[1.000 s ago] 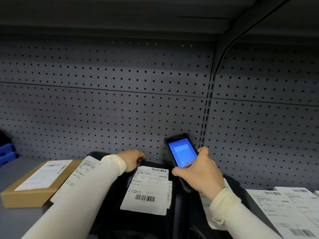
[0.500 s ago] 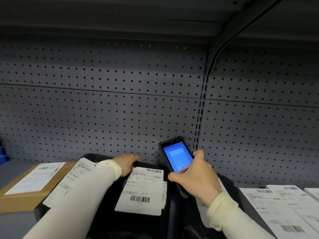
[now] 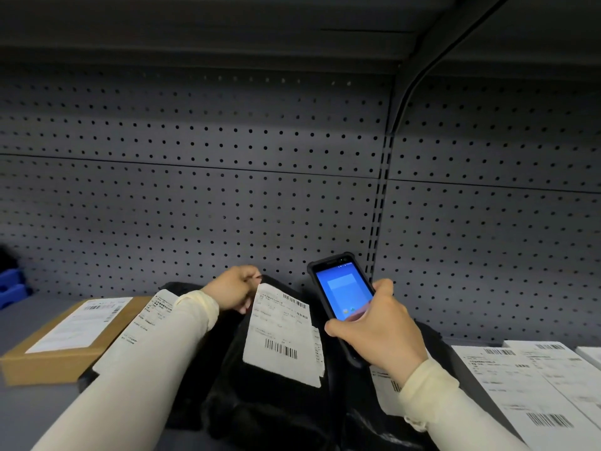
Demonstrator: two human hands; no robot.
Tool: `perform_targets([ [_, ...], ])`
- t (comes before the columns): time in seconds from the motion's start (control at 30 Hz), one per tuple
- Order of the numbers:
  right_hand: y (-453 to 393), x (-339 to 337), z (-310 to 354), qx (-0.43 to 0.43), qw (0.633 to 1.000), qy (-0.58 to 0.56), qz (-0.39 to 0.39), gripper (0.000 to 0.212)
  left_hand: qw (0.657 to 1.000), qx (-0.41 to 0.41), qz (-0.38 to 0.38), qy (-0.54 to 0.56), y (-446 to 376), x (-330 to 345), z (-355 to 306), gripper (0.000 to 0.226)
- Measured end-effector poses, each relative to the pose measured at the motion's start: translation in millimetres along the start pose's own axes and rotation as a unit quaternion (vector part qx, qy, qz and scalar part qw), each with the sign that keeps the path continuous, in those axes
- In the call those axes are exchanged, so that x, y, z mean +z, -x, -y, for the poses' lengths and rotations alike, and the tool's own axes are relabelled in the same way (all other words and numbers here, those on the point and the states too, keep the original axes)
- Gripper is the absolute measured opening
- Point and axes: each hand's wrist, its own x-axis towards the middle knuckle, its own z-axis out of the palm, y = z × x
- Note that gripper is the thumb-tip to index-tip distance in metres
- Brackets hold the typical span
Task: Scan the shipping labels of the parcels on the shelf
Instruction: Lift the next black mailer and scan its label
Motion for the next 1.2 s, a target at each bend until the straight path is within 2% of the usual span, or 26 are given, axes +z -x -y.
perform_targets([
  [0.07, 1, -2, -1, 0.003, 1.0, -0.002, 0.0, 0.062, 0.995, -0.011, -0.006, 0.103, 4, -1, -5, 0.022],
  [0.23, 6, -8, -4, 0.004, 1.0, -0.009, -0.003, 0.066, 0.984, 0.02, -0.026, 0.177, 14, -5, -11, 0.025],
  [0.33, 9, -12, -5, 0.007, 1.0, -0.017, 0.0, 0.069, 0.98, 0.041, -0.076, 0.178, 19, -8, -15, 0.028],
  [0.47, 14, -17, -5, 0.003, 1.0, -0.027, 0.003, 0.08, 0.967, 0.047, -0.192, 0.16, 19, -13, -26, 0.029],
  [0.57, 17, -19, -5, 0.0, 0.999, -0.033, 0.002, 0.079, 0.959, 0.034, -0.23, 0.164, 23, -16, -35, 0.028],
  [0.73, 21, -24, -2, -0.001, 0.999, -0.035, 0.007, 0.065, 0.949, 0.04, -0.262, 0.171, 28, -23, -38, 0.028],
  [0.87, 25, -26, 2, -0.001, 0.999, -0.039, 0.014, 0.065, 0.933, 0.072, -0.292, 0.199, 33, -30, -43, 0.032],
  [1.03, 27, -32, 5, -0.013, 0.999, -0.038, 0.016, 0.071, 0.914, 0.128, -0.311, 0.227, 40, -32, -61, 0.026],
  [1.13, 28, -35, 7, -0.021, 0.999, -0.039, 0.021, 0.08, 0.918, 0.156, -0.291, 0.219, 44, -34, -70, 0.024],
  [1.2, 29, -36, 8, -0.025, 0.999, -0.036, 0.029, 0.075, 0.923, 0.169, -0.265, 0.223, 49, -35, -74, 0.022],
])
